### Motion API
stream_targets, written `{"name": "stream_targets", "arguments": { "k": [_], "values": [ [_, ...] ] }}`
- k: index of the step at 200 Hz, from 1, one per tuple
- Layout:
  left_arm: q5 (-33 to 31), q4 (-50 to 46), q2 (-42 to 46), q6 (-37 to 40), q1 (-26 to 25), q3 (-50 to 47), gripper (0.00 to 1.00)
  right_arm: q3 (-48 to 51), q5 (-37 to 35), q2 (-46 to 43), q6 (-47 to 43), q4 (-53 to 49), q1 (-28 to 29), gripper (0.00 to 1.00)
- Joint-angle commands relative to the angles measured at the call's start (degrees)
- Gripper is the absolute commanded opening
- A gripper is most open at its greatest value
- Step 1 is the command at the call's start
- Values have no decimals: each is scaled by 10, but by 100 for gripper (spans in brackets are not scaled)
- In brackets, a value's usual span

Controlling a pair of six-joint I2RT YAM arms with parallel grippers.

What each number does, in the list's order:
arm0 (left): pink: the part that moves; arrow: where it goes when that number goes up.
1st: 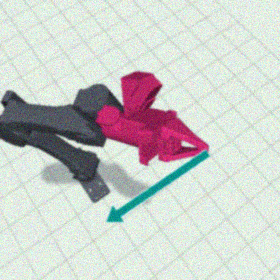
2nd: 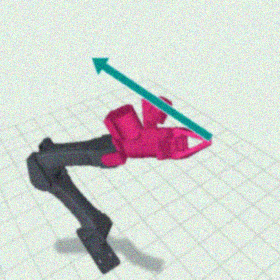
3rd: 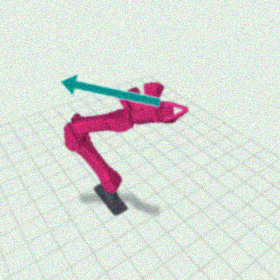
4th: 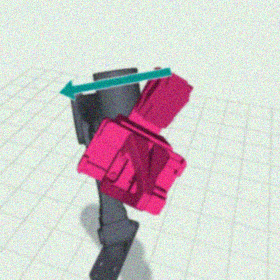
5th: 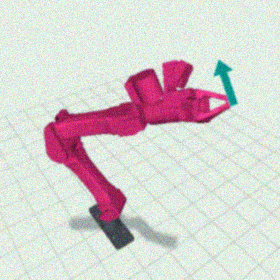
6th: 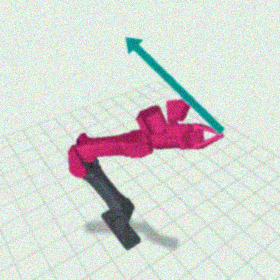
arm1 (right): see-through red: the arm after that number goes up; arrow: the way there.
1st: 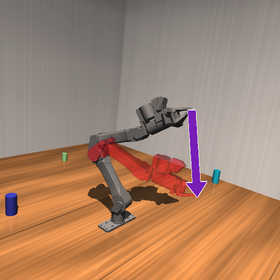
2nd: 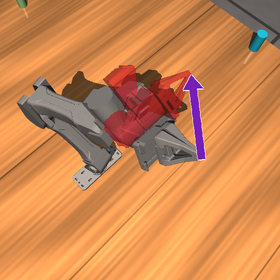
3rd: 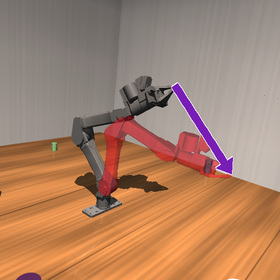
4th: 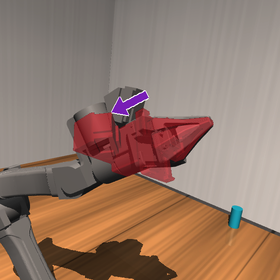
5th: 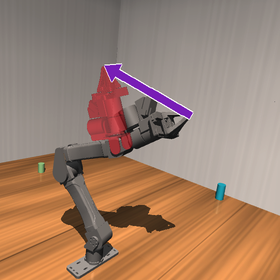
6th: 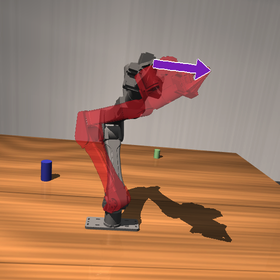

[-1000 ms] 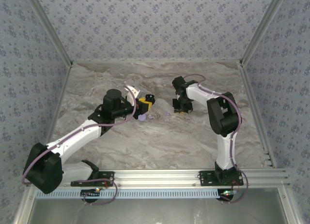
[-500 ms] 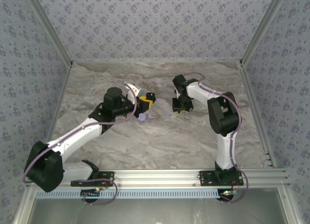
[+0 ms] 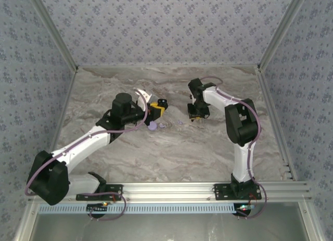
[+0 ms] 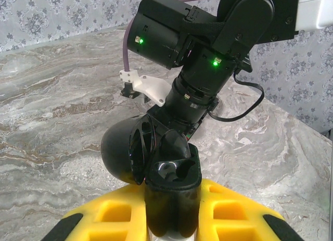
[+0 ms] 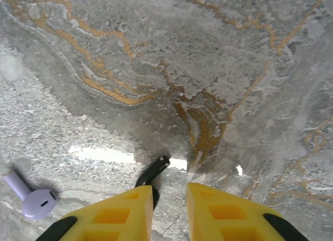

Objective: Insert the wireless bluetooth earbuds into the charging case

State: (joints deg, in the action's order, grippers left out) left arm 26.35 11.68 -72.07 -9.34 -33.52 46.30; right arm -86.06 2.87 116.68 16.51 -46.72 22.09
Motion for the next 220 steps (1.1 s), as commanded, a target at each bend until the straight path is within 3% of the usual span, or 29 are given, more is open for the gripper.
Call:
{"name": "stream_targets", "arguments": {
  "k": [1,131,220],
  "values": [
    [14,5,-8,12,-2,25,19,5,-23,-17,11,-19,-6,24],
    [15,2,-11,15,-2,27,18,-53,-11,56,3,-29,-4,20],
    [9,-5,-1,15,-2,24,18,-114,19,100,-61,-59,27,21]
  ]
}}
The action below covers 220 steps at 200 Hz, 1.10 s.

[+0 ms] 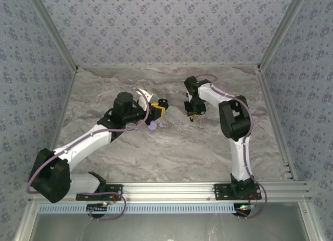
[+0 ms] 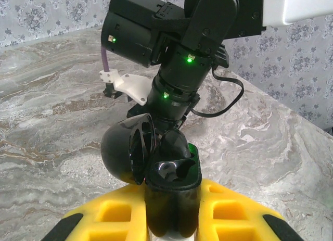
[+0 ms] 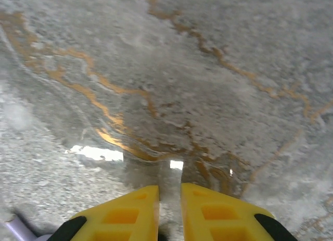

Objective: Insert the wireless bluetooth earbuds into the charging case

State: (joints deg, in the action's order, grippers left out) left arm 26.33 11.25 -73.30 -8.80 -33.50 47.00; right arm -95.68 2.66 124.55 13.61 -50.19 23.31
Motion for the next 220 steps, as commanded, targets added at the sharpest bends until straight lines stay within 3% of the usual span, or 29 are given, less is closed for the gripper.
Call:
{"name": "stream_targets", "arguments": {
  "k": [1,106,220],
  "values": [
    [9,0,12,10,-2,17,18,-18,21,21,-33,-25,15,21],
    [8,-4,16,9,-3,17,18,-6,21,-2,-91,-65,54,21],
    [7,-11,29,8,-3,11,18,42,-26,-54,-94,-86,54,21]
  ]
}}
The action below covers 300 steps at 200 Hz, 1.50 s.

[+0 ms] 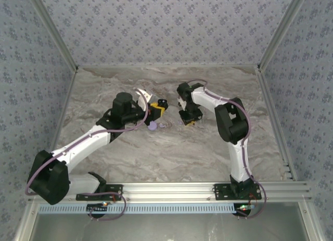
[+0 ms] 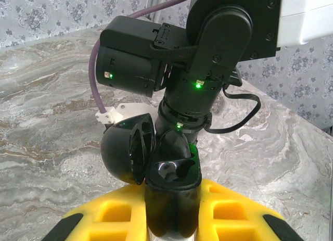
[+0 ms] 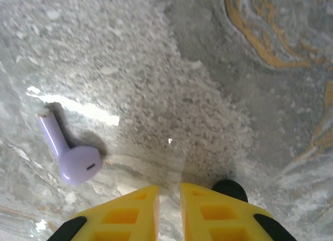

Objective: Insert the wireless bluetooth earbuds into the charging case

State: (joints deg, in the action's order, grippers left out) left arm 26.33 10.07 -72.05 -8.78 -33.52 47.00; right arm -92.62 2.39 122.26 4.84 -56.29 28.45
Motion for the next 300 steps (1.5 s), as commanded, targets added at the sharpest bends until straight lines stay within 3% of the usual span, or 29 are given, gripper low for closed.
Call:
{"name": "stream_targets", "arguments": {
  "k": [1,24,67,128,192,224,300],
  "values": [
    [7,0,17,8,-2,11,18,11,-24,-31,-6,-25,3,21],
    [8,-5,19,9,-3,15,18,11,-30,-46,1,-24,2,22],
    [4,-11,17,19,-2,21,18,9,30,-89,10,-1,-1,28],
    [4,-9,15,21,-3,21,18,-3,-7,-66,139,-2,-22,39],
    [6,-5,13,19,-3,20,17,25,34,-54,223,48,-28,39],
    [7,-3,12,18,-2,19,17,5,4,-32,254,24,-29,35],
    [8,-1,9,18,-2,18,17,11,-24,-23,275,20,-22,39]
  ]
}}
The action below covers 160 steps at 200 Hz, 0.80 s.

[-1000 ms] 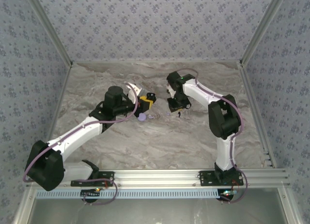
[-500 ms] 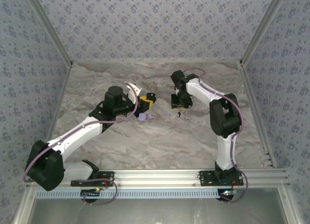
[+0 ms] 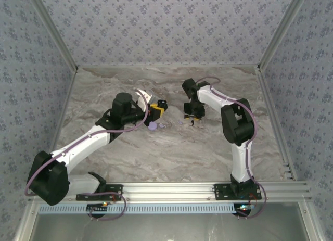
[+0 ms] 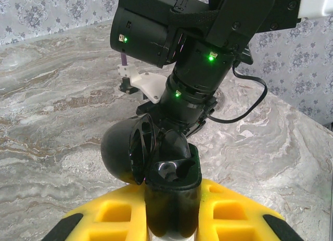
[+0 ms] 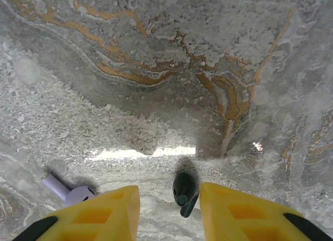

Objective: Insert the wireless bluetooth earbuds into the charging case

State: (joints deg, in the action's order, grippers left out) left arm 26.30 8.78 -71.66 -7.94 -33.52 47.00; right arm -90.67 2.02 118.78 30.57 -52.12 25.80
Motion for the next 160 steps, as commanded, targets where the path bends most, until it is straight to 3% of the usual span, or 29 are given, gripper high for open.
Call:
{"name": "stream_targets", "arguments": {
  "k": [1,160],
  "values": [
    [9,12,5,9,-2,18,17,-8,-20,12,18,-22,5,39],
    [10,13,2,8,-2,18,17,-10,-32,44,24,-26,10,33]
  ]
}}
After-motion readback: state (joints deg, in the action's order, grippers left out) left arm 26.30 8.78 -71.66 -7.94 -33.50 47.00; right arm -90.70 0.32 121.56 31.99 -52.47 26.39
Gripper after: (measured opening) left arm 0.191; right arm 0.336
